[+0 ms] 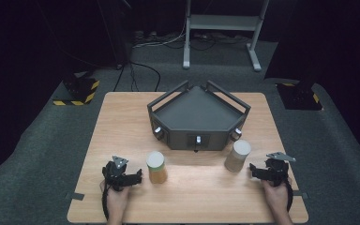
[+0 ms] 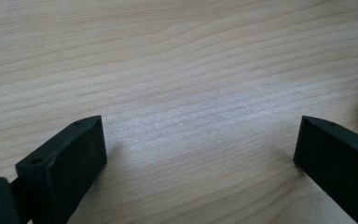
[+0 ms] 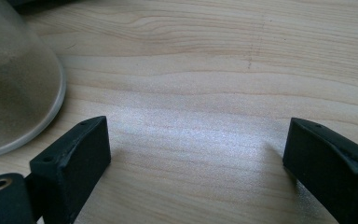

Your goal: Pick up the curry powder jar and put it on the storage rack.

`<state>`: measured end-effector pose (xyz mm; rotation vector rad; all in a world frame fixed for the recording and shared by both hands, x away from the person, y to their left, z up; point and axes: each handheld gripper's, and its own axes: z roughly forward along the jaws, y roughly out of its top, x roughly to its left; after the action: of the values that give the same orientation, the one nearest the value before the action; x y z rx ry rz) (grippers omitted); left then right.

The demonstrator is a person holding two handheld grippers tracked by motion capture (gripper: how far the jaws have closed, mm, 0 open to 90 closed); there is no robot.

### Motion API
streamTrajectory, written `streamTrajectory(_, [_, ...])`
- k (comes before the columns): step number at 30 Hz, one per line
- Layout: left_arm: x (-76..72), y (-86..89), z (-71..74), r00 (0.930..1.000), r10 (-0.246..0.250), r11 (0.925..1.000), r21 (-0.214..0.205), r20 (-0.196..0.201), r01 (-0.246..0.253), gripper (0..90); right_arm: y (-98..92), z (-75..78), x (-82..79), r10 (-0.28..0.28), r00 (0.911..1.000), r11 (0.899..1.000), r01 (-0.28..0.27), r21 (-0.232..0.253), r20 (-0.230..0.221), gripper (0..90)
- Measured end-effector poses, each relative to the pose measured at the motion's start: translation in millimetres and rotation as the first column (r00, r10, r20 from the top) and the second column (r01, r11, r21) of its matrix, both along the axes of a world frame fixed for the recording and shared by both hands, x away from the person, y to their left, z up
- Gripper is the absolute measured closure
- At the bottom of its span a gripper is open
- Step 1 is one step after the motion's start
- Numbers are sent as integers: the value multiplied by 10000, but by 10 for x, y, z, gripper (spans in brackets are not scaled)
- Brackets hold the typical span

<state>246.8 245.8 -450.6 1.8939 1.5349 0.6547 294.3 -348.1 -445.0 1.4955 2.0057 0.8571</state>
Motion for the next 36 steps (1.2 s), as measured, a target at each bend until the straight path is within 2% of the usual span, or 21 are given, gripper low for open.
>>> streamTrajectory(19, [4, 0, 4, 10000, 7, 10000, -2, -22, -7, 26, 2, 1, 0, -4, 10000, 10000, 4, -8, -2, 68])
streamTrajectory(26, [3, -27, 7, 9998, 198, 9998, -8, -78, -198, 7, 2, 1, 0, -5, 10000, 10000, 5, -6, -2, 68])
streamTrajectory(36, [-89, 39, 67, 9999, 5, 10000, -81, -114, -6, 4, 2, 1, 0, -5, 10000, 10000, 5, -5, -3, 68])
